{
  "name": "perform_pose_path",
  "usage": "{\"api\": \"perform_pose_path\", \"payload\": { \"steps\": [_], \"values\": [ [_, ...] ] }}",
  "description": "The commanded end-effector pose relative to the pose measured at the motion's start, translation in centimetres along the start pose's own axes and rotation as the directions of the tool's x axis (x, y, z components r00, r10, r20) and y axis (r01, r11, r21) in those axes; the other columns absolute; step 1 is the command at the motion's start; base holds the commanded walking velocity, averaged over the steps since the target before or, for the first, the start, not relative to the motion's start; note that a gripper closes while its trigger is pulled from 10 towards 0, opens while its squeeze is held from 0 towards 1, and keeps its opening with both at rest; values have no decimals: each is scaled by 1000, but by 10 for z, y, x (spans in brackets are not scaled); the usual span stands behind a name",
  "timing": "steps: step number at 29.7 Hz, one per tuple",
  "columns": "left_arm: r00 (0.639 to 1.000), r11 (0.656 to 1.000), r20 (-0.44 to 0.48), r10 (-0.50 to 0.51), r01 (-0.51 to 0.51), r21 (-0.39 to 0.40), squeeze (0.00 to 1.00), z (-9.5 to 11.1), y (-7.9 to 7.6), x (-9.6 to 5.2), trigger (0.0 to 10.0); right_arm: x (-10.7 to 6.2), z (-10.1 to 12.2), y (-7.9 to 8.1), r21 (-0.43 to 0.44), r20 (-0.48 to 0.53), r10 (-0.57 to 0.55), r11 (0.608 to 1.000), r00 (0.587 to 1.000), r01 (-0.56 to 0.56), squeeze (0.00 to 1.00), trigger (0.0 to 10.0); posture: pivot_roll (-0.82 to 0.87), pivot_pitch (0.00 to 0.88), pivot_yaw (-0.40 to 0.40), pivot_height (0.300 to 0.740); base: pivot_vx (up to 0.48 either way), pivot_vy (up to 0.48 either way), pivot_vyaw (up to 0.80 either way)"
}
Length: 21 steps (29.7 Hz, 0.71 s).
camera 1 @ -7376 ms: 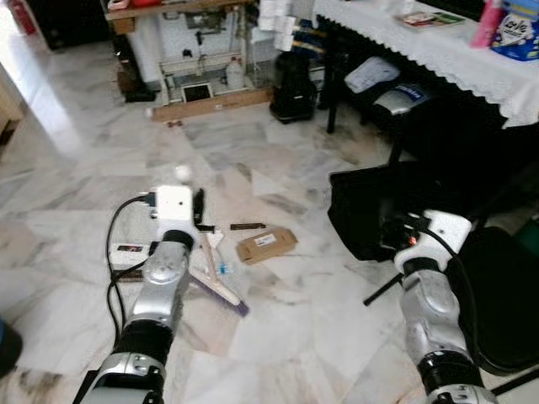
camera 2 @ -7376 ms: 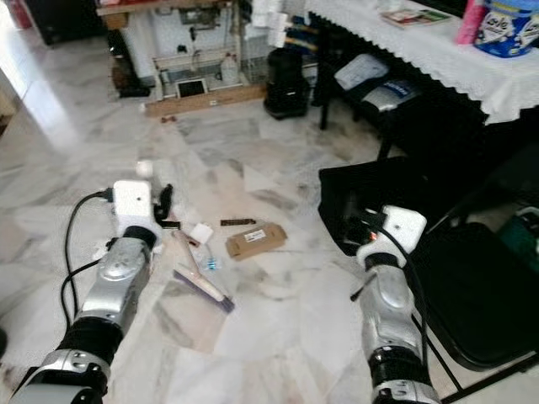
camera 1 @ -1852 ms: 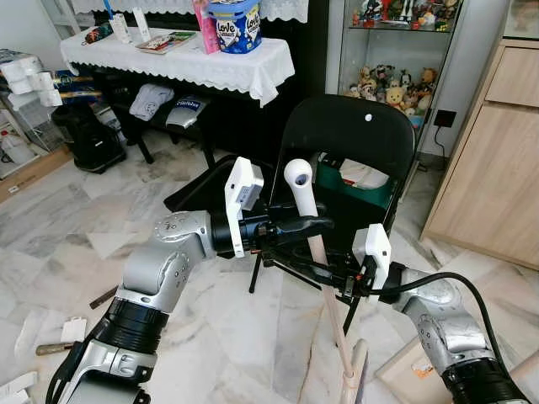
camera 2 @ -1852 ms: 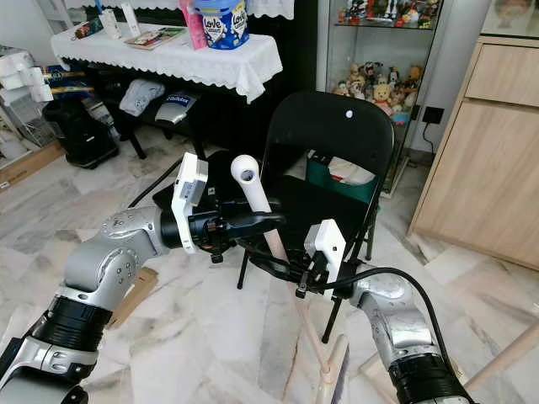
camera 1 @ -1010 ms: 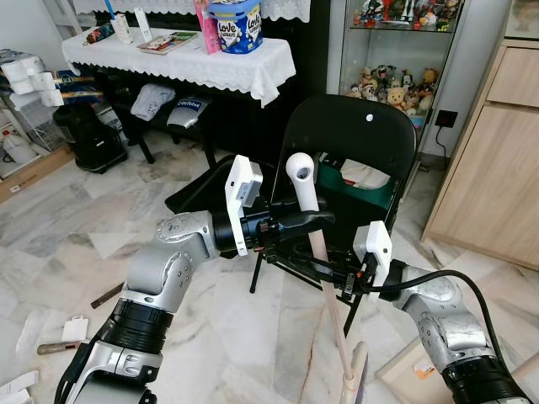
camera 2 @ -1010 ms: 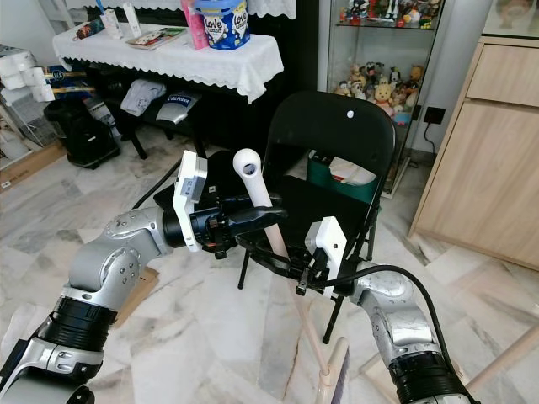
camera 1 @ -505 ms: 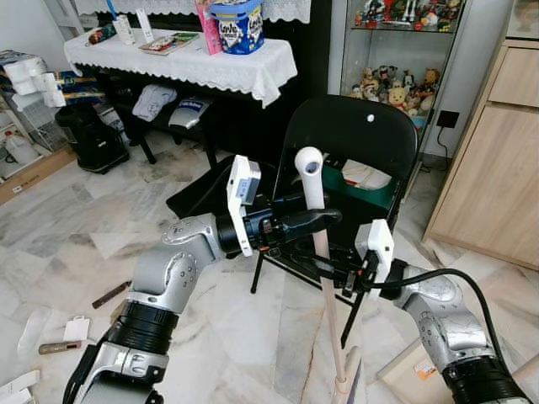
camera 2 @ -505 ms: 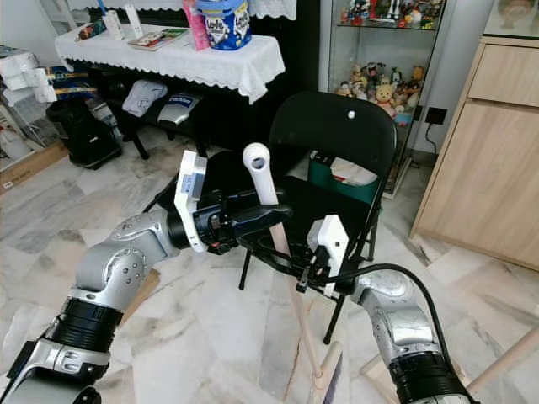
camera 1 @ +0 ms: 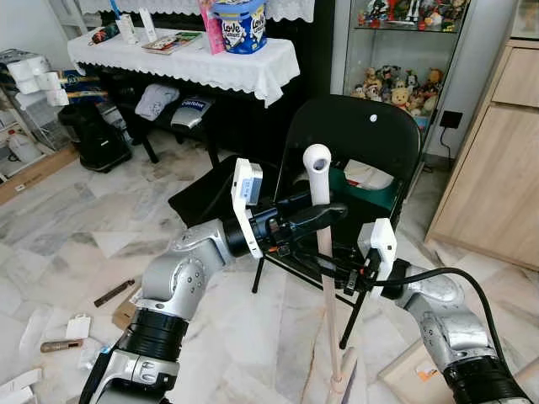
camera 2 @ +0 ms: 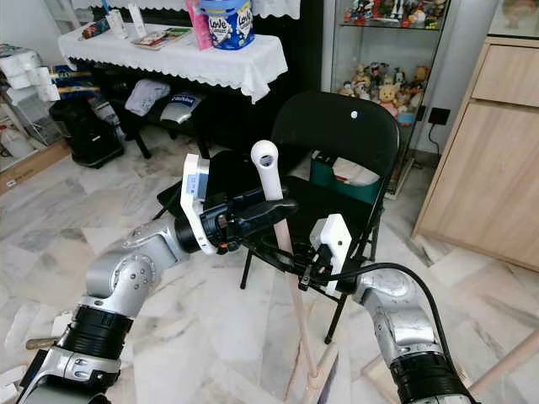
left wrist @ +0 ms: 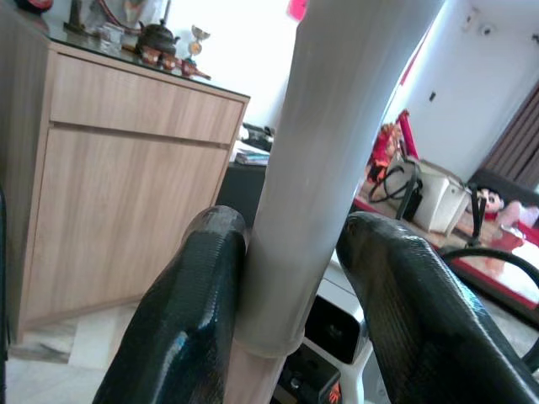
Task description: Sweep floor
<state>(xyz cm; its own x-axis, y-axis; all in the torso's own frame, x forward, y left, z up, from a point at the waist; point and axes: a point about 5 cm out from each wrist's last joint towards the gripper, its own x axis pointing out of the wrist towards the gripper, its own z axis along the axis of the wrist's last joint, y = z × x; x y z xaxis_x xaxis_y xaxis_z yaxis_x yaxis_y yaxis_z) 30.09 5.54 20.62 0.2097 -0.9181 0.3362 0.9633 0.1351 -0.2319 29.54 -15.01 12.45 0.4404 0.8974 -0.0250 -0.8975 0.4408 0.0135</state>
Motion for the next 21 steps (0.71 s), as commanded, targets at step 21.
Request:
{"api": "perform_pose_path", "payload": {
  "steps": [21],
  "values": [
    [977, 973, 63, 205, -211, 97, 0, 14, 25, -11, 10000, 6, 7, -2, -7, 33, -1, 1000, 999, 1, 0, 0, -92, 0, 133, 740, 0, 0, 0]
  ]
}}
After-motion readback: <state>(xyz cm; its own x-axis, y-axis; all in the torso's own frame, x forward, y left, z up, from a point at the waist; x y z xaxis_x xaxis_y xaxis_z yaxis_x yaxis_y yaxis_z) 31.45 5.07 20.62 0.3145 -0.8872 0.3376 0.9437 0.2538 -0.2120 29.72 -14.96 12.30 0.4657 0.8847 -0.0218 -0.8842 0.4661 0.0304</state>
